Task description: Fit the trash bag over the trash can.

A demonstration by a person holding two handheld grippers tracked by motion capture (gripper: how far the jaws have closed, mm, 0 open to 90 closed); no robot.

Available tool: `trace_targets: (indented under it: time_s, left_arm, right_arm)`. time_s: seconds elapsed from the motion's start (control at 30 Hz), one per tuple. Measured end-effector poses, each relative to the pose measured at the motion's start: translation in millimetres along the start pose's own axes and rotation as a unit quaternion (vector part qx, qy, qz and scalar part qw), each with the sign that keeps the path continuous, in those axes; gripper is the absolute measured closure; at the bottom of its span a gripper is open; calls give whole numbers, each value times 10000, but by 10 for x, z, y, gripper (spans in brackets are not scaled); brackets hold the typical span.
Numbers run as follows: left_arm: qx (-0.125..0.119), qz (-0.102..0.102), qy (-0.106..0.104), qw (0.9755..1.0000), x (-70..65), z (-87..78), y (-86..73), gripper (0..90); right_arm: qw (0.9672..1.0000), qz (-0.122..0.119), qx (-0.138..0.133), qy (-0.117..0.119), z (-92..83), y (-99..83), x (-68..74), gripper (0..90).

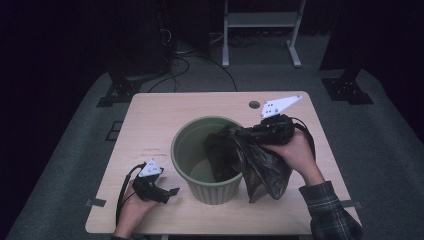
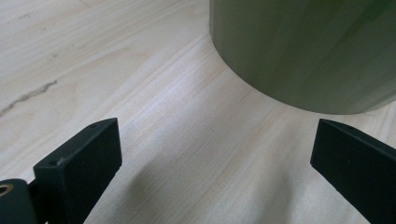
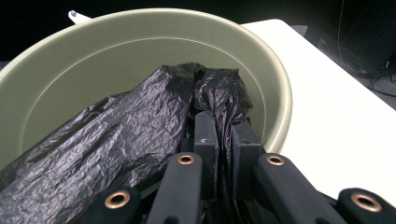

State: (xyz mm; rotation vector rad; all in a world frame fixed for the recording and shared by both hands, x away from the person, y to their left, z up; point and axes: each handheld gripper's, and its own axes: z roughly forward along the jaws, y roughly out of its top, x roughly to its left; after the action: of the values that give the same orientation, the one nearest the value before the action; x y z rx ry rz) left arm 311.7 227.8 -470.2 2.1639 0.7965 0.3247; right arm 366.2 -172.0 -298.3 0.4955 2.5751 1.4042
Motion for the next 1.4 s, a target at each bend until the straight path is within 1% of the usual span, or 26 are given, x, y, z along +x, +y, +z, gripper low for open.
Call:
trace_targets:
  time_s: [0.03,0.07,0.17,0.2,0.23,0.27,0.4,0.5,0.6,0.63,0.67,0.7,0.73,0.8,0.9,1.0,1.1,1.13,1.23,1.33,1.4]
  left_arm:
    - [-26,37,-19,10000,-3,-17,11,7]
    - [-72,32,-72,9999,-6,-31,23,7]
    - [-85,77,-224,9997,-17,-71,64,7]
    - [-84,30,-358,9993,-21,-84,79,17]
    - [-69,42,-431,9990,-24,-92,91,40]
    - [-76,62,-467,9989,-31,-97,102,40]
    - [-112,210,-538,9983,-55,-142,170,49]
    - [-177,261,-565,9979,-70,-191,221,110]
    - [-274,333,-623,9971,-77,-260,288,128]
    - [-290,386,-620,9969,-74,-293,316,128]
    - [-336,382,-624,9968,-78,-327,341,128]
    - [-389,436,-642,9962,-75,-376,376,131]
    - [-469,448,-666,9957,-74,-412,405,148]
    - [-538,538,-660,9949,-79,-483,473,148]
    - [-692,607,-714,9932,-86,-584,558,149]
    - [-753,653,-767,9921,-94,-645,615,148]
    - [-796,762,-844,9903,-106,-729,695,149]
    - [-801,776,-853,9901,-109,-743,708,148]
    - [-878,844,-939,9881,-126,-829,798,149]
    - [-956,876,-1072,9857,-138,-892,869,149]
    - [-1002,934,-1104,9844,-152,-934,919,149]
  right_arm:
    - [10000,3,-3,-8,0,0,0,840]
    - [10000,6,-8,-2,-1,-1,0,840]
    - [10000,-4,-15,3,-1,-6,2,839]
    - [10000,0,-13,14,-2,-8,1,838]
    - [10000,1,-18,23,-3,-10,0,838]
    - [10000,6,-30,31,-4,-11,-1,838]
    - [10000,3,-38,70,-2,-13,-2,837]
    - [10000,-3,-34,91,-1,-13,-1,836]
    - [9999,-9,-34,121,4,-10,-6,835]
    - [9999,-15,-35,129,6,-10,-8,836]
    - [9999,-19,-34,133,7,-8,-10,836]
    - [9999,-18,-34,134,7,-7,-10,836]
    - [9999,-20,-31,146,6,-4,-11,836]
    - [9999,-15,-22,149,7,1,-12,836]
    - [9999,-2,-13,150,12,2,-18,836]
    - [9999,-11,-28,145,19,2,-17,836]
    - [9999,-27,-29,146,25,8,-18,835]
    - [9999,-27,-28,142,24,12,-17,836]
    - [9999,-24,-30,137,23,13,-13,834]
    - [9999,-8,-33,146,22,11,-11,833]
    - [9999,-17,-23,150,23,10,-8,833]
